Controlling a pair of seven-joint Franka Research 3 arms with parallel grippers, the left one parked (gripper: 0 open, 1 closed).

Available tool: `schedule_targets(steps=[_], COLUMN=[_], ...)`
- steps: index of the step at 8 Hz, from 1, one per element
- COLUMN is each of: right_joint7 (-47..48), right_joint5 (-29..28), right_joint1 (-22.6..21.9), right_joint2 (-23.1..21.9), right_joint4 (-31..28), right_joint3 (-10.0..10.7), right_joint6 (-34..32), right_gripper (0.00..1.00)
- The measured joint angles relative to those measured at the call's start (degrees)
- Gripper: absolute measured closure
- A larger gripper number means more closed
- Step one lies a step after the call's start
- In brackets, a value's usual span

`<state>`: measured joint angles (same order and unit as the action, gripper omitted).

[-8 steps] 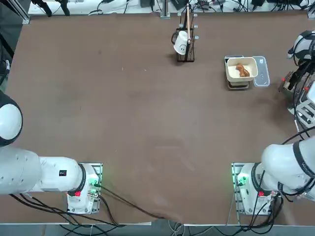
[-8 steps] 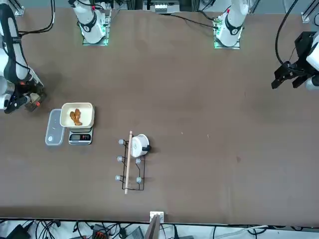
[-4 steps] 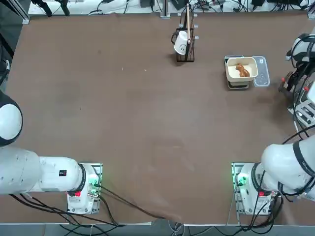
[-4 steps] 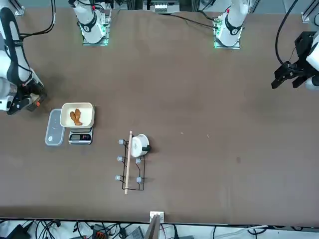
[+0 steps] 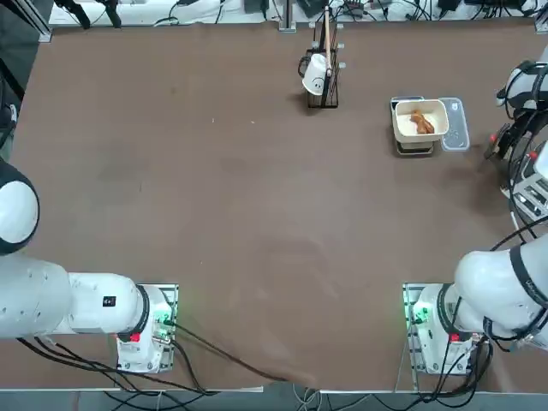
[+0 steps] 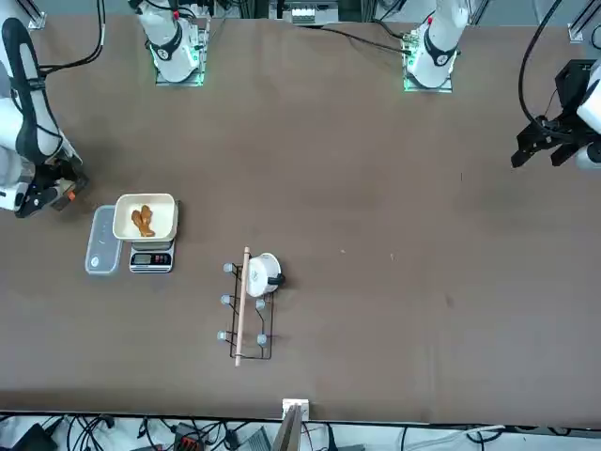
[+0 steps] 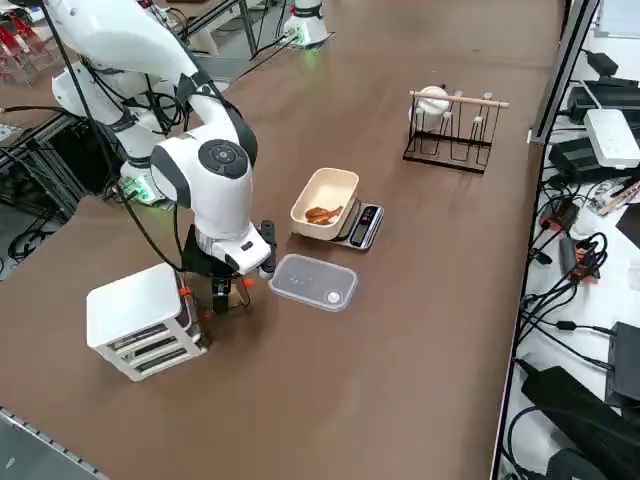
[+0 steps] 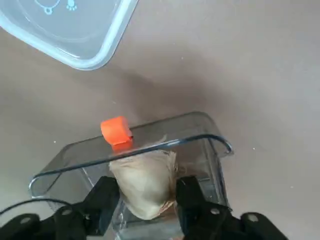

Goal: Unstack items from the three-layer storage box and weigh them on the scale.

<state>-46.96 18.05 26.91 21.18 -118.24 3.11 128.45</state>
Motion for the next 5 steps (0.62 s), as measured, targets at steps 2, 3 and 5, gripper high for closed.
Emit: schedule_targets(steps=[2, 3, 5], right_joint7=[0.1, 0.1, 0.1], right_joint5=[0.0, 0.0, 0.0], right_joint1=[0.0, 0.0, -0.1], right_joint2=[-0.1, -0.3, -1.5], right_joint4=[0.3, 0.4, 0.8], right_joint3=[-0.1, -0.2, -0.4], right_joint6=[0.0, 0.0, -0.9], right_gripper=[0.42, 0.41, 0.41])
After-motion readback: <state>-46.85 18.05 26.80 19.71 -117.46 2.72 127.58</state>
